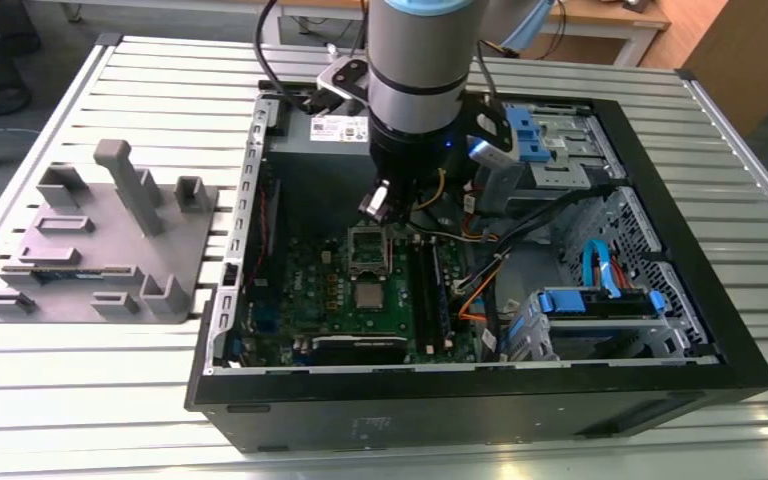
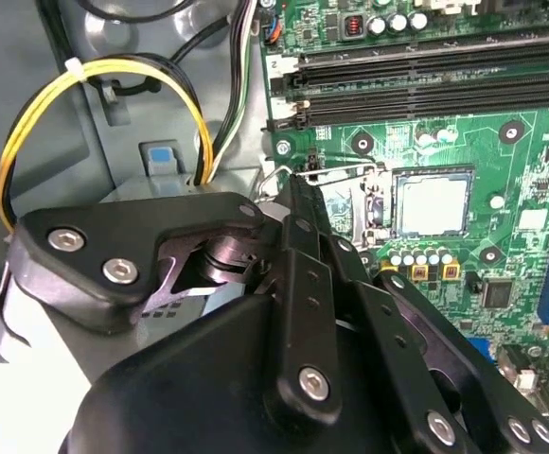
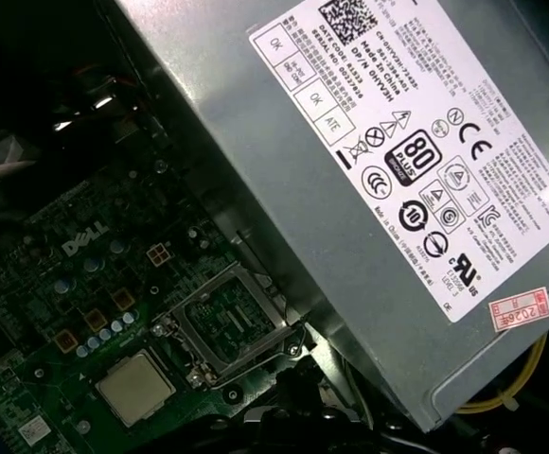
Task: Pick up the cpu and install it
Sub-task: 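Close the cpu cover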
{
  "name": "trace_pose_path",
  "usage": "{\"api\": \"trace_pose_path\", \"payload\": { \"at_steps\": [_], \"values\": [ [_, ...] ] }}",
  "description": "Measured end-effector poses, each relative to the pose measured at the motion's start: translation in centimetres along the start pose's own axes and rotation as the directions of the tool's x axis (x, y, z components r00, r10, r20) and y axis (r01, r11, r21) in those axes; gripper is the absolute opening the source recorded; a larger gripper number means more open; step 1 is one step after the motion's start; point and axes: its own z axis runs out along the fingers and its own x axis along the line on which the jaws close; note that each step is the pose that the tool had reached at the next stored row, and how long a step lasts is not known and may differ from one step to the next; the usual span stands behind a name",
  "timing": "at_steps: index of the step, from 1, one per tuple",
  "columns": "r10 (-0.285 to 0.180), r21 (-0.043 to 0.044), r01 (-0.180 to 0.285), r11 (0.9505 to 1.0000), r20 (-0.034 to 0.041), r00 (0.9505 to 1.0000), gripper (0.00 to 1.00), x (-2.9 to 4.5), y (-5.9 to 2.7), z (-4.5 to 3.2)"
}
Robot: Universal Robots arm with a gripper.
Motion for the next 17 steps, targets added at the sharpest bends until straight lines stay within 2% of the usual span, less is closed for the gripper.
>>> {"api": "trace_pose_path", "payload": {
  "at_steps": [7,12,14,17],
  "values": [
    [0.084,0.0142,-0.084,0.9963,-0.0005,0.9964,0.11,0.06,-0.05,0.62],
    [0.138,0.0230,-0.138,0.9902,-0.0001,0.9905,0.11,0.10,-0.14,1.34],
    [0.151,0.0259,-0.151,0.9882,-0.0006,0.9885,0.11,0.00,-0.21,1.46],
    [0.154,0.0274,-0.154,0.9877,-0.0031,0.9880,0.11,-0.43,-0.35,1.60]
  ]
}}
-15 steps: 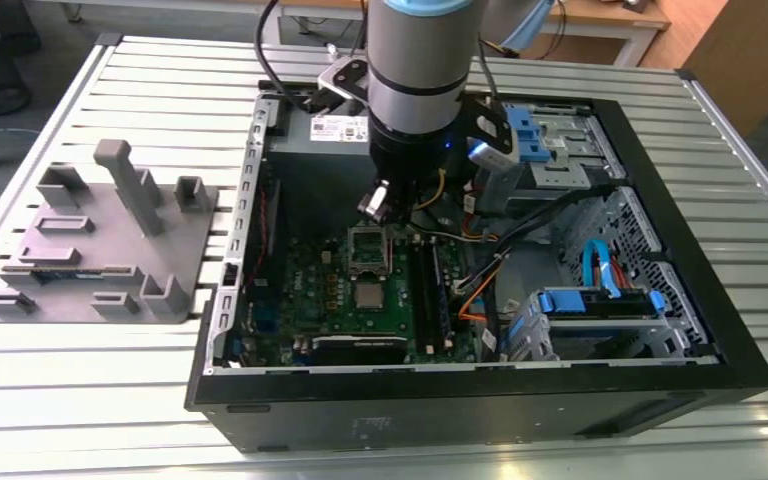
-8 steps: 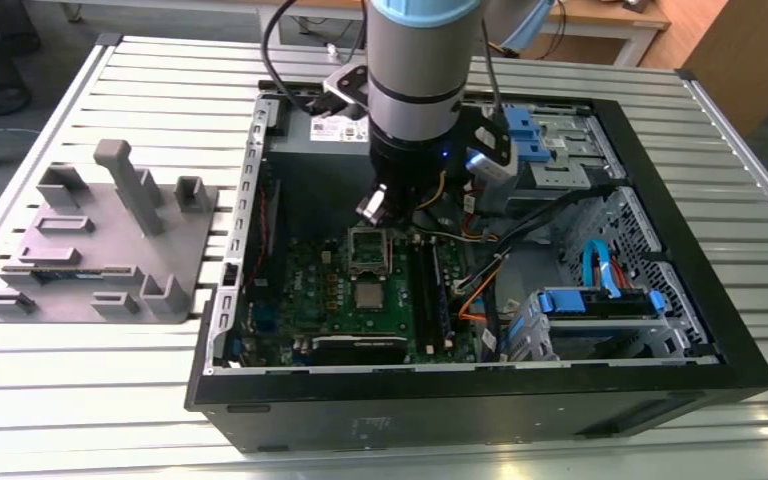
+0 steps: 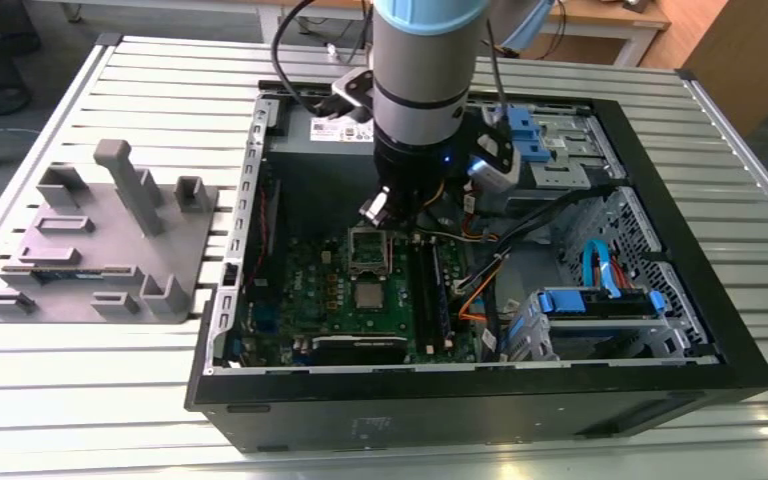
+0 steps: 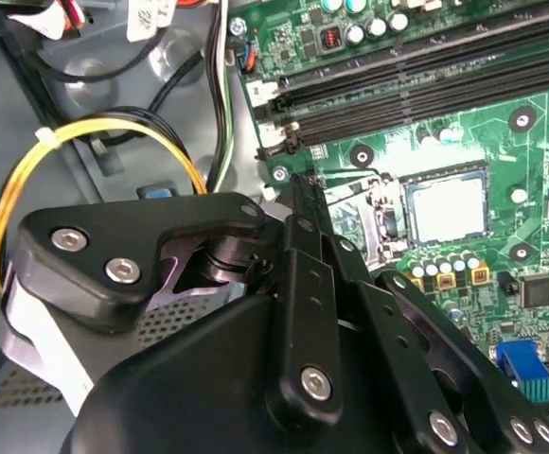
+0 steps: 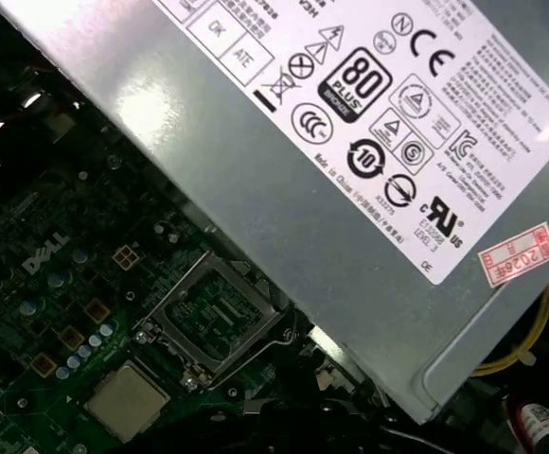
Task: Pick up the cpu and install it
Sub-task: 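Close the cpu cover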
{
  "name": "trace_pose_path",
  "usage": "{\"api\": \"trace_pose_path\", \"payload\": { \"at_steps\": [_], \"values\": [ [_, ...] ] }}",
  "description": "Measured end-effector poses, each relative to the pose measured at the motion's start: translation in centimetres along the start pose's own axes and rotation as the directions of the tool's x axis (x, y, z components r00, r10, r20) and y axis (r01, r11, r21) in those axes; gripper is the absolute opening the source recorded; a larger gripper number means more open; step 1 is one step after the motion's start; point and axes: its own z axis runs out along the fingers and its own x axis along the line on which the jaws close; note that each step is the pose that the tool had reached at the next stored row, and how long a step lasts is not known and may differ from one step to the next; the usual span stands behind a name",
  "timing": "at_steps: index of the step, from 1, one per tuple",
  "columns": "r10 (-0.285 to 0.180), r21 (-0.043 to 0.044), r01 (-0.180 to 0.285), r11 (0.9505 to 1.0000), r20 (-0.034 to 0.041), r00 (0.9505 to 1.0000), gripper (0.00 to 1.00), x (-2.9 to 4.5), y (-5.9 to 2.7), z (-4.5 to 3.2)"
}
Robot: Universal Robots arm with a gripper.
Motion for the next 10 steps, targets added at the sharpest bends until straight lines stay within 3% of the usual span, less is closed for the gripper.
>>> {"api": "trace_pose_path", "payload": {
  "at_steps": [10],
  "values": [
    [0.036,0.0057,-0.036,0.9993,-0.0108,0.9993,0.11,-0.66,0.26,1.12]
  ]
}}
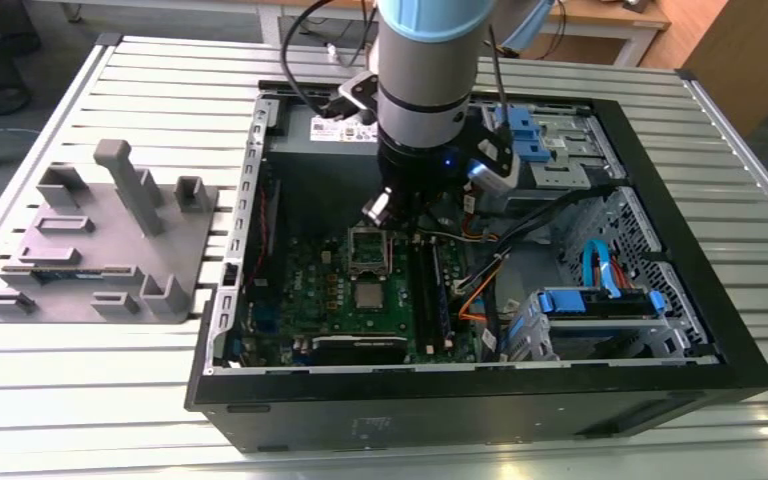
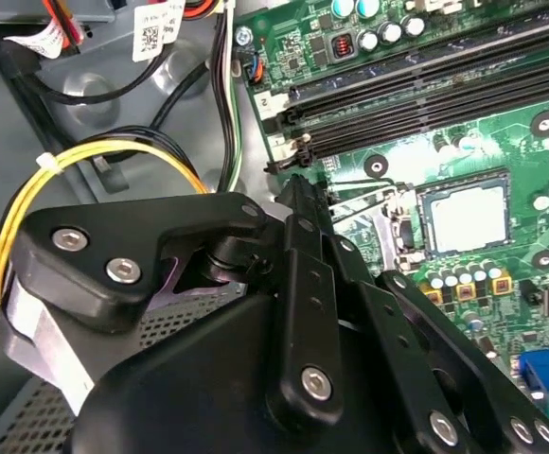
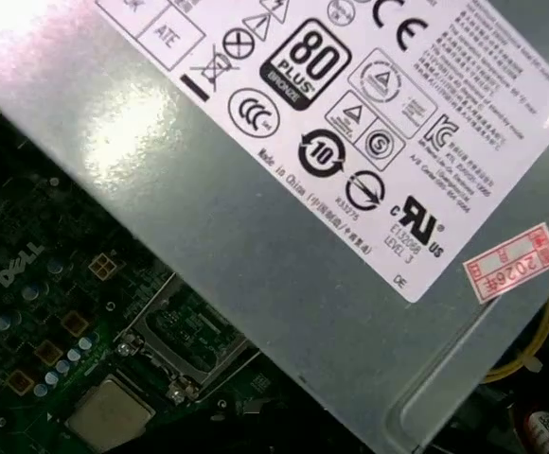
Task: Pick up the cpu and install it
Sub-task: 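Close the cpu cover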
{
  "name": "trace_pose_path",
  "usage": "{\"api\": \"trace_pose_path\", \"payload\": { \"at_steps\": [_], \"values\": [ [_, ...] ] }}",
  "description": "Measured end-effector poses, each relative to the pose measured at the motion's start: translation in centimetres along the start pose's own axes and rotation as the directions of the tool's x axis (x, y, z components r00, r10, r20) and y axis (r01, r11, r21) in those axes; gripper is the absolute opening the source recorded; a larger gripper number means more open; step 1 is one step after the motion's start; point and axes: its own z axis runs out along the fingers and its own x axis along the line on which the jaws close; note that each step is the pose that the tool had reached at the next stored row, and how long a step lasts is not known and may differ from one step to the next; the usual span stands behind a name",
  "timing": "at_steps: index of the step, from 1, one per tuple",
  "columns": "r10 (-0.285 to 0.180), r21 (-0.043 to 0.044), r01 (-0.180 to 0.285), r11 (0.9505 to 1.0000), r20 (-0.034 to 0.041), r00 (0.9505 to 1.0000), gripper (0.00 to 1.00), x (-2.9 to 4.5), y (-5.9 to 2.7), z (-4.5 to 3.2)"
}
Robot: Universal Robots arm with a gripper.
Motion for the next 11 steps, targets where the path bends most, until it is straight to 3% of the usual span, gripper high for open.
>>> {"api": "trace_pose_path", "payload": {
  "at_steps": [11],
  "values": [
    [0.037,0.0034,-0.037,0.9993,0.0001,0.9993,0.11,-0.50,0.63,0.80]
  ]
}}
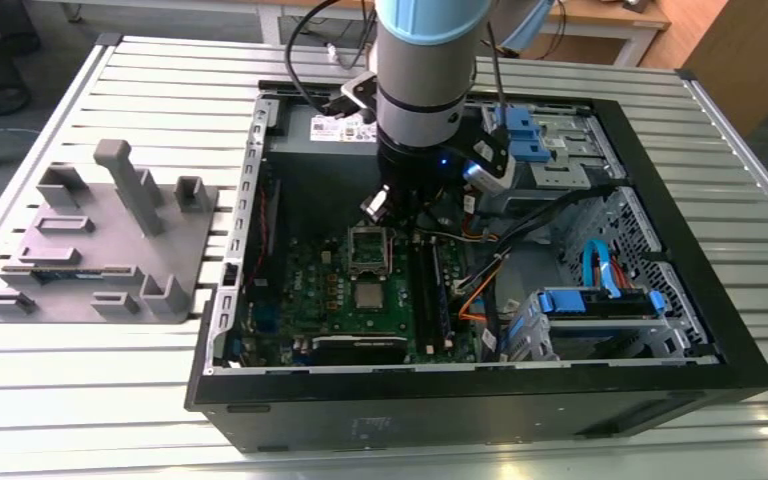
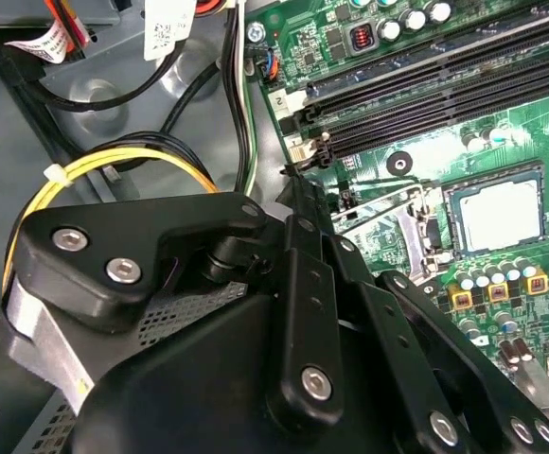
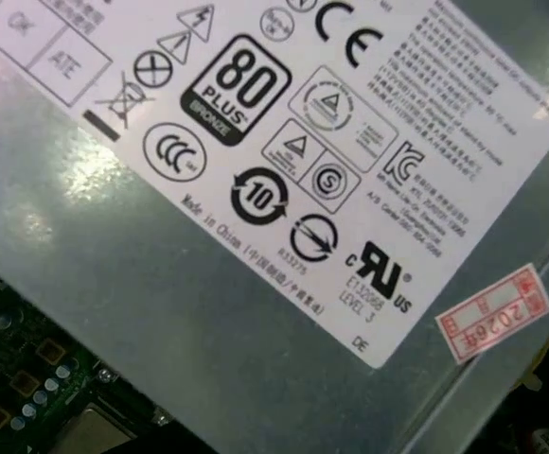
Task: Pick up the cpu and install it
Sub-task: 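Close the cpu cover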
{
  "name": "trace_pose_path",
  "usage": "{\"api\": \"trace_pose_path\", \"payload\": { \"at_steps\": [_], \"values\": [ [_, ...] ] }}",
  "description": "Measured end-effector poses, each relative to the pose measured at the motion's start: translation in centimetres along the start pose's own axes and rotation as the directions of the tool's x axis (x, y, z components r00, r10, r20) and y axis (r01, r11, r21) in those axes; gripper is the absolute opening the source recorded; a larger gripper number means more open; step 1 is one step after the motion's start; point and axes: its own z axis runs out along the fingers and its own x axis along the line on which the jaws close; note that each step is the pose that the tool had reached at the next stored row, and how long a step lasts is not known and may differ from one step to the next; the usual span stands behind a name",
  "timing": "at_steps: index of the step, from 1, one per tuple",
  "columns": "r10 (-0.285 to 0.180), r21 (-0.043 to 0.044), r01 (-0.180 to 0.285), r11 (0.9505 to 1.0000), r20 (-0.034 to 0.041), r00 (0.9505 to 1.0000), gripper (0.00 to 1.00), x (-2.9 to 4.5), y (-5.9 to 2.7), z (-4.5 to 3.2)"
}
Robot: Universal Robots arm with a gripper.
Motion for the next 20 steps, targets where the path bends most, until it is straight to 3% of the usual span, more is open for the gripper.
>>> {"api": "trace_pose_path", "payload": {
  "at_steps": [20],
  "values": [
    [0.015,0.0015,-0.015,0.9999,0.0005,0.9999,0.11,-0.01,0.61,0.97]
  ]
}}
